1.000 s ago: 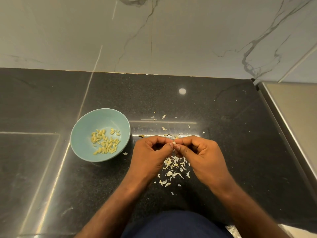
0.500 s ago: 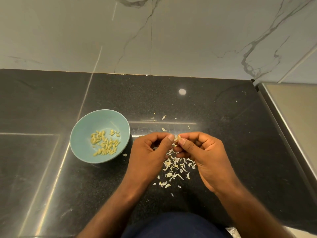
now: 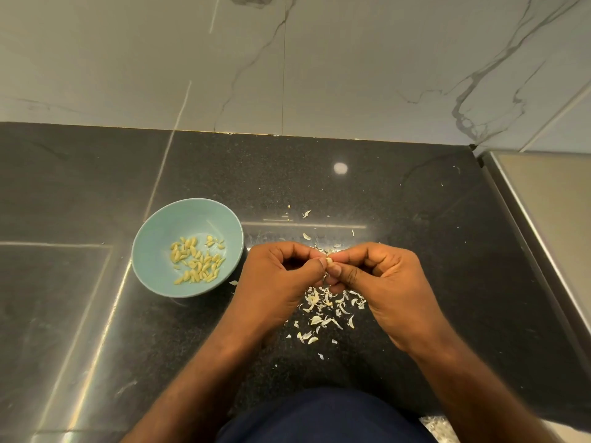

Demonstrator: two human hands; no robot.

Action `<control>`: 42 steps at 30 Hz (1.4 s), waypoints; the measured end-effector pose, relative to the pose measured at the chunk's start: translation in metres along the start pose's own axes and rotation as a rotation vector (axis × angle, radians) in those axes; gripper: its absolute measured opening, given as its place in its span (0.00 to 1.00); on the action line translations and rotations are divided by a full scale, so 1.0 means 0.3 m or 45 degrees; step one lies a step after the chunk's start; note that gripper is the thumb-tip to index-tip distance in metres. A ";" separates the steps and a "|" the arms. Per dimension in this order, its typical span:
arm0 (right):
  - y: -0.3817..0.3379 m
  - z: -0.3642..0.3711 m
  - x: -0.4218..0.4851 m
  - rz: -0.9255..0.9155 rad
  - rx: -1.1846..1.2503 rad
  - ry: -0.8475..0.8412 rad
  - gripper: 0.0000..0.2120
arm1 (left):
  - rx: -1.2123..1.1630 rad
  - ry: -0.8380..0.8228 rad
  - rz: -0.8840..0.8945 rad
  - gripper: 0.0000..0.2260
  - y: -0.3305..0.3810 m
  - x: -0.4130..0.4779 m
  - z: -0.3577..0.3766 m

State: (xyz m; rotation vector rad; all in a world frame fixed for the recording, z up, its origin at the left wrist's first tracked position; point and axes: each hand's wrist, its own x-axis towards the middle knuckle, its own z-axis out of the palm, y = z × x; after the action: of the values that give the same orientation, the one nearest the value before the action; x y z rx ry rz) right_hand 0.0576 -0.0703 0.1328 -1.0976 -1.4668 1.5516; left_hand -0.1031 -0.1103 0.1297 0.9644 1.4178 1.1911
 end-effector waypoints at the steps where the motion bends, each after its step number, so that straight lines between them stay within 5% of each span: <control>1: 0.000 0.001 -0.001 -0.001 -0.003 0.003 0.07 | 0.027 0.006 0.020 0.02 0.004 -0.002 0.002; 21: 0.000 0.022 0.001 0.162 0.262 0.031 0.12 | 0.067 0.007 0.095 0.02 0.016 -0.010 0.019; 34: 0.011 0.020 0.004 0.160 0.536 0.142 0.09 | -0.339 0.205 -0.114 0.03 -0.029 0.013 0.020; 42: 0.019 0.023 -0.005 0.014 0.108 0.228 0.08 | -0.061 0.095 0.057 0.07 -0.005 -0.010 0.039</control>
State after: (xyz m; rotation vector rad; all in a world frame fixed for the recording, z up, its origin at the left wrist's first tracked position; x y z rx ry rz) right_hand 0.0521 -0.0747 0.1273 -1.1640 -1.2660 1.4692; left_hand -0.0909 -0.1114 0.1289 0.9314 1.4264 1.3000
